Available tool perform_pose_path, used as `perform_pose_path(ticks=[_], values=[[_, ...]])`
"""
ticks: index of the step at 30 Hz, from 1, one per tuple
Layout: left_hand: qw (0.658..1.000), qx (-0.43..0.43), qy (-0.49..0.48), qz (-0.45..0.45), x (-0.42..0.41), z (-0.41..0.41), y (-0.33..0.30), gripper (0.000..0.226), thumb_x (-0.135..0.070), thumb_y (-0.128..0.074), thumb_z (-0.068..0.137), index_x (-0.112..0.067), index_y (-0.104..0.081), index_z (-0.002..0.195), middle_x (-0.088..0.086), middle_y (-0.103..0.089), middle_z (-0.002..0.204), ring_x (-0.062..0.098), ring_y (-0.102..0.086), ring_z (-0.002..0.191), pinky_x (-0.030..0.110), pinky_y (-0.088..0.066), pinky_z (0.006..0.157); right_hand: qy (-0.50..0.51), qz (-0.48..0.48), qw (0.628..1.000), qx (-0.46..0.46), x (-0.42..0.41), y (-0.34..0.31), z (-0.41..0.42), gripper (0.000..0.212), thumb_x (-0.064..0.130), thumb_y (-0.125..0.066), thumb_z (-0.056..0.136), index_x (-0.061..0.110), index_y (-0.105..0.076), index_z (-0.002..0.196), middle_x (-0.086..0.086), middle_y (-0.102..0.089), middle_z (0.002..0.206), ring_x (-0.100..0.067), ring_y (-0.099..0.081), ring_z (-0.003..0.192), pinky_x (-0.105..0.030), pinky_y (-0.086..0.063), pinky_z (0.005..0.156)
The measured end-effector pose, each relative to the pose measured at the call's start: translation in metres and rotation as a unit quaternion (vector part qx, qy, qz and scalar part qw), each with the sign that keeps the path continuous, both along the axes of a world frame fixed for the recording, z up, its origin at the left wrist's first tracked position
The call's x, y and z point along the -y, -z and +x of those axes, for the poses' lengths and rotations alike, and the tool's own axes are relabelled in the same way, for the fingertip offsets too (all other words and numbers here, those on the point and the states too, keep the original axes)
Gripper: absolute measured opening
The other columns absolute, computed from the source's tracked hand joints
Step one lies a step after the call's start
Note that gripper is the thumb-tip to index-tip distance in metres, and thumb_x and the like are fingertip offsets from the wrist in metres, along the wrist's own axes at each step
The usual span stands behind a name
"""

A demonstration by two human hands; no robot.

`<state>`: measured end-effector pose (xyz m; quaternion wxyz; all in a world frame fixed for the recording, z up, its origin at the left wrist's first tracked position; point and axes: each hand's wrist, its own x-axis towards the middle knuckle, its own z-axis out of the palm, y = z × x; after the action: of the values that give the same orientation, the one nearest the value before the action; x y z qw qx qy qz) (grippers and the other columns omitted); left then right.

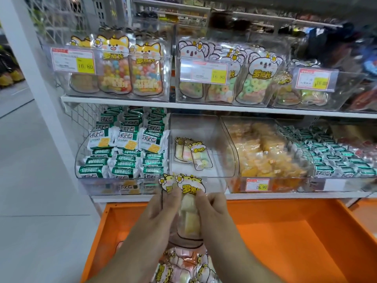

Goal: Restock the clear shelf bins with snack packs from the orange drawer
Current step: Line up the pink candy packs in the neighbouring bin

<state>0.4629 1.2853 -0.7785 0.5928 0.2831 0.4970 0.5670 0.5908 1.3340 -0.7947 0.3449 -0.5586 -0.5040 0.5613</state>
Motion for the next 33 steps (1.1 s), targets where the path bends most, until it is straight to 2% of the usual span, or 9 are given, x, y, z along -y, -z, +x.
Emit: perform_pose_path(ticks=[4,8,15,20,22,24,27,30,33], values=[[0.999,-0.026,0.04,0.001,-0.003,-0.001,0.006,0.058,-0.043,-0.089,0.079,-0.036,-0.064,0.13,-0.011,-0.076,0.121,0.011,-0.072,0.113,0.046,-0.049,0.108,0.005,-0.018,0.997,-0.072,-0.007,-0.001,0.0,0.026,0.039,-0.06,0.105,0.018,-0.049,0.113,-0.004,-0.057,0.081,-0.016,-0.056,0.068,-0.029,-0.051,0.064],[0.999,-0.046,0.028,0.008,-0.01,-0.006,0.003,0.042,-0.011,-0.077,0.091,-0.042,-0.062,0.115,-0.005,-0.08,0.11,0.023,-0.076,0.108,0.052,-0.05,0.107,0.007,-0.08,0.986,-0.143,-0.025,-0.002,0.009,0.056,0.045,-0.084,0.079,0.031,-0.054,0.124,-0.008,-0.075,0.097,-0.026,-0.072,0.089,-0.052,-0.058,0.093],[0.993,-0.091,0.075,-0.008,-0.03,-0.018,-0.003,0.076,-0.047,-0.09,0.076,-0.036,-0.053,0.141,0.001,-0.067,0.141,0.026,-0.062,0.131,0.058,-0.045,0.112,-0.099,-0.043,0.985,-0.136,-0.055,-0.014,0.027,0.04,0.032,-0.088,0.078,0.007,-0.066,0.1,-0.013,-0.071,0.091,-0.023,-0.07,0.081,-0.038,-0.051,0.078],[0.984,-0.145,0.103,0.012,-0.064,-0.029,0.0,0.094,-0.078,-0.082,0.068,-0.058,-0.037,0.148,-0.007,-0.047,0.161,0.024,-0.049,0.145,0.058,-0.035,0.12,-0.085,0.002,0.993,-0.083,-0.086,-0.024,0.024,0.084,0.042,-0.097,0.063,0.015,-0.059,0.133,-0.004,-0.075,0.112,-0.021,-0.074,0.104,-0.048,-0.056,0.099],[0.98,-0.169,0.104,0.013,-0.082,-0.032,0.0,0.104,-0.084,-0.076,0.067,-0.06,-0.024,0.154,-0.015,-0.029,0.166,0.019,-0.041,0.149,0.054,-0.033,0.122,-0.113,0.004,0.991,-0.076,-0.1,-0.03,0.021,0.073,0.031,-0.095,0.072,0.017,-0.058,0.133,0.0,-0.08,0.111,-0.014,-0.075,0.096,-0.035,-0.054,0.084],[0.975,-0.197,0.103,0.018,-0.095,-0.031,-0.004,0.109,-0.093,-0.073,0.055,-0.06,-0.03,0.149,-0.014,-0.046,0.16,0.017,-0.049,0.142,0.051,-0.039,0.118,-0.144,0.016,0.987,-0.068,-0.112,-0.034,0.017,0.063,0.021,-0.089,0.081,0.014,-0.06,0.136,-0.002,-0.08,0.109,-0.011,-0.074,0.089,-0.026,-0.052,0.071],[0.965,-0.243,0.095,-0.011,-0.107,-0.034,-0.009,0.075,-0.077,-0.068,0.081,-0.033,-0.034,0.131,-0.023,-0.048,0.136,0.005,-0.046,0.127,0.034,-0.034,0.111,-0.149,0.033,0.987,-0.054,-0.13,-0.033,0.01,0.042,0.008,-0.079,0.09,0.013,-0.064,0.13,-0.003,-0.08,0.104,-0.015,-0.076,0.089,-0.027,-0.056,0.074],[0.942,-0.321,0.102,-0.017,-0.113,-0.038,-0.004,0.039,-0.058,-0.067,0.092,-0.034,-0.047,0.115,-0.011,-0.061,0.124,0.007,-0.059,0.105,0.032,-0.048,0.092,-0.111,0.046,0.992,-0.041,-0.15,-0.027,0.006,0.067,0.022,-0.093,0.073,0.014,-0.063,0.132,-0.007,-0.078,0.115,-0.026,-0.076,0.104,-0.045,-0.058,0.098],[0.898,-0.431,0.085,0.006,-0.106,-0.04,-0.003,0.037,-0.052,-0.064,0.096,-0.041,-0.041,0.123,-0.009,-0.057,0.122,0.003,-0.06,0.097,0.025,-0.05,0.082,-0.034,0.057,0.997,-0.048,-0.169,-0.026,0.005,0.056,0.021,-0.095,0.073,0.012,-0.063,0.118,-0.005,-0.076,0.102,-0.019,-0.075,0.079,-0.039,-0.059,0.073]])
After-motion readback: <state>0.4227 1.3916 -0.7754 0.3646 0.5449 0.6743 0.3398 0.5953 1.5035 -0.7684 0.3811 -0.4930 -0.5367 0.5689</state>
